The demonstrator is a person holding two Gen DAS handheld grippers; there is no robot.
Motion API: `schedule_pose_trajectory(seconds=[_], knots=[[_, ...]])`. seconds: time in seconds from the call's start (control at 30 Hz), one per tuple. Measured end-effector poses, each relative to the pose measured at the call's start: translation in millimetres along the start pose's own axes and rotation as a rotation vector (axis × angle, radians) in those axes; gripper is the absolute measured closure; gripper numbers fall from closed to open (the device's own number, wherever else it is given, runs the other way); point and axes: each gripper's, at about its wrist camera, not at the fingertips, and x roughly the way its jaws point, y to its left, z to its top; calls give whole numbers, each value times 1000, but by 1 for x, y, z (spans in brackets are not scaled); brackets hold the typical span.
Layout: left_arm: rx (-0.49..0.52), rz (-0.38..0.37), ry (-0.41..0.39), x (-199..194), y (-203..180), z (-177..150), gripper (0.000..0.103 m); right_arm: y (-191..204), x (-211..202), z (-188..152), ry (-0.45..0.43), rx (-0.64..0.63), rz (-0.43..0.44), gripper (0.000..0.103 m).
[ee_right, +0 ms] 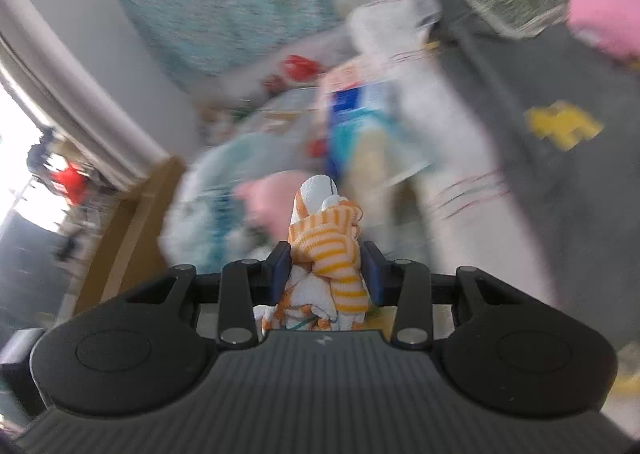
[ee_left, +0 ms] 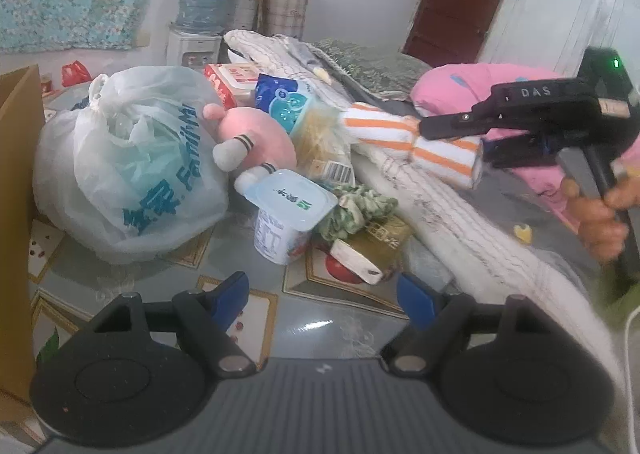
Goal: Organize soft objects
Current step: 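Carry the striped cloth into the cardboard box and open the right tool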
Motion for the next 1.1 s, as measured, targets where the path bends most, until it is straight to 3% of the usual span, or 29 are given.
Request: schedule_pose_trajectory(seconds=[0.2, 0.4, 0.5, 0.63, 0.8, 0.97, 1.1], knots=[[-47, -9, -72, -28, 7, 4, 22, 35, 37, -17, 93, 61, 237, 66], [-96, 101, -175, -78, 27, 3, 21, 128, 79, 16, 103, -73, 438, 66], [-138, 195, -241, -110, 45, -6, 21, 191, 122, 35, 155, -160, 459, 66], [-219, 321, -327, -152, 74, -22, 19, 269, 203, 55, 241, -208, 396, 66], [-346, 408, -383, -186, 114, -39, 19, 338, 321, 66, 299, -213, 180, 66], [-416, 445, -398, -200, 138, -52, 19, 371, 412, 43, 303, -262, -27, 66], [-441, 450, -398, -203, 147, -61, 19, 362, 455, 20, 327, -254, -138, 65]])
